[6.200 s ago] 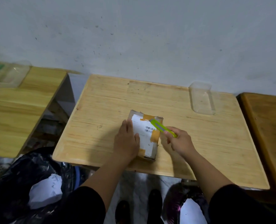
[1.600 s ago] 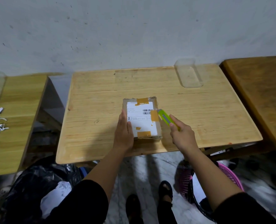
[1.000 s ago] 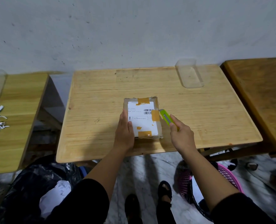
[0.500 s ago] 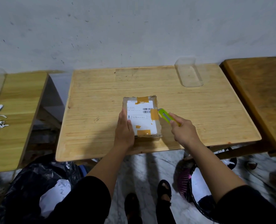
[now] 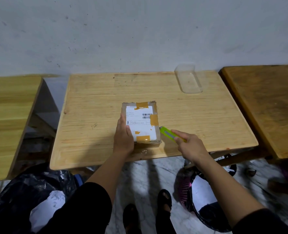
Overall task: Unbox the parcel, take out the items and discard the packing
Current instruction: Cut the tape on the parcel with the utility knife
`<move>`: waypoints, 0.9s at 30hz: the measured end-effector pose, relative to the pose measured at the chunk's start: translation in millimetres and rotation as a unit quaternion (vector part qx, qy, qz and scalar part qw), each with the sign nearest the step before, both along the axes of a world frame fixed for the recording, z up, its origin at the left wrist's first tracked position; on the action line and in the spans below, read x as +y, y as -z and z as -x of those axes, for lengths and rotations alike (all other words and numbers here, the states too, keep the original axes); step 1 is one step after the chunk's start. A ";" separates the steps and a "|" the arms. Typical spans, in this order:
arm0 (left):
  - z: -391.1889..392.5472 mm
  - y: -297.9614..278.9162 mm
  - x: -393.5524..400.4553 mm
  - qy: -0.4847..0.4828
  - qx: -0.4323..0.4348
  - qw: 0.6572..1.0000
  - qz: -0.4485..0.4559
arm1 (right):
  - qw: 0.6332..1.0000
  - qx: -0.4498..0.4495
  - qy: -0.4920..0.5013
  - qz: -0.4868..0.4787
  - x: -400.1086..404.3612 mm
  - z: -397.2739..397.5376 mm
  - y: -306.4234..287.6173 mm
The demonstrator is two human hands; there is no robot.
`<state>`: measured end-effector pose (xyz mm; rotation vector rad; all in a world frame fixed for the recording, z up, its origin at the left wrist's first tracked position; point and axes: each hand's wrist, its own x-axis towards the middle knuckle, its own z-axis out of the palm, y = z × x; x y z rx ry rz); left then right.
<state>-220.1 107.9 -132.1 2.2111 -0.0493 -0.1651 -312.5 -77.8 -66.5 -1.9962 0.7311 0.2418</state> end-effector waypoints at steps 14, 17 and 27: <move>1.7 -0.9 1.8 -0.001 -0.005 1.000 0.016 | 0.992 -0.105 0.018 0.067 19.8 -27.5 12.8; 2.4 -1.4 2.2 0.000 -0.014 1.000 0.018 | 0.992 -0.110 0.005 0.057 21.1 -28.2 22.2; 0.6 2.5 2.1 0.003 -0.008 1.000 0.003 | 0.989 -0.112 -0.079 -0.060 19.8 -25.4 46.9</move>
